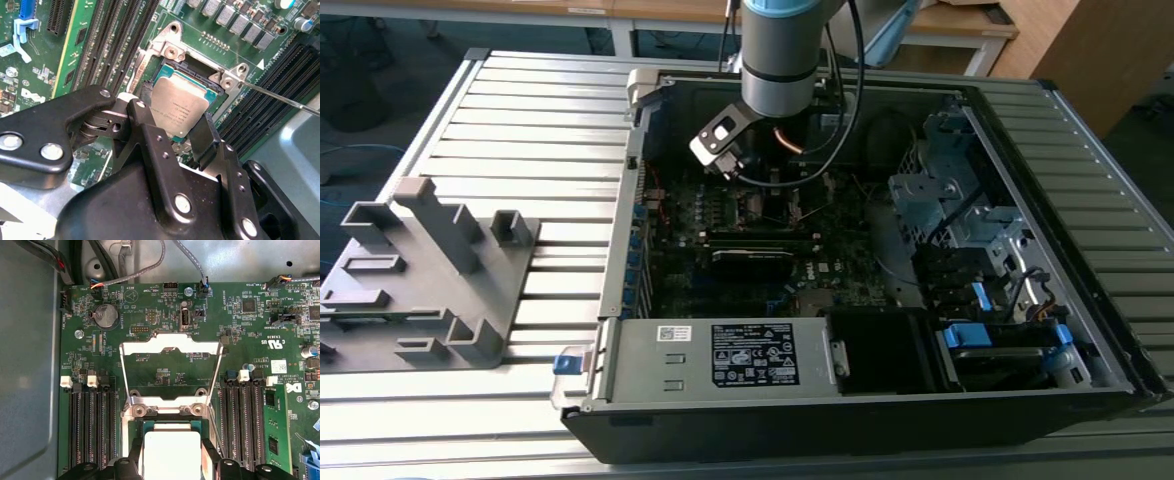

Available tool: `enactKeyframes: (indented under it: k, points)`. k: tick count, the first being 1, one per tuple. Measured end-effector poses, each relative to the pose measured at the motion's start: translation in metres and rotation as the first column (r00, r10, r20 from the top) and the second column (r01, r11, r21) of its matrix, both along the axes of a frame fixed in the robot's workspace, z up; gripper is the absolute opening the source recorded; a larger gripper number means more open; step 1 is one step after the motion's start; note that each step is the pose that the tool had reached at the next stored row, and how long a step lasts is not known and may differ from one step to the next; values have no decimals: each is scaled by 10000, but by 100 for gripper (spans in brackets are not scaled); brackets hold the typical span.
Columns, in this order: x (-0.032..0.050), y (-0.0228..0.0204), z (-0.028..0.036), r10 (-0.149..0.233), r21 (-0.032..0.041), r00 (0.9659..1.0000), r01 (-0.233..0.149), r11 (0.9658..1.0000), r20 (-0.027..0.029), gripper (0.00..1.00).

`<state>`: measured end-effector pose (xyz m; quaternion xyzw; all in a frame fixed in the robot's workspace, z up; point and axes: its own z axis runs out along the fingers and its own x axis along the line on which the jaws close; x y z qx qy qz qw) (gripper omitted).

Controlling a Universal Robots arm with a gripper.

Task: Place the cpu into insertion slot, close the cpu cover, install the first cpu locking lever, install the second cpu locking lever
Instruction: 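Place the cpu into insertion slot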

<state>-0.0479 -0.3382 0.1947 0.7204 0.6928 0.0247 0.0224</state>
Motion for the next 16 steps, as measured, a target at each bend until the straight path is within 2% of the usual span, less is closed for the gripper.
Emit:
enactKeyframes:
  k: [16]
  points:
    - [-7,8,-9,0,-5,10000,0,10000,-1,54]
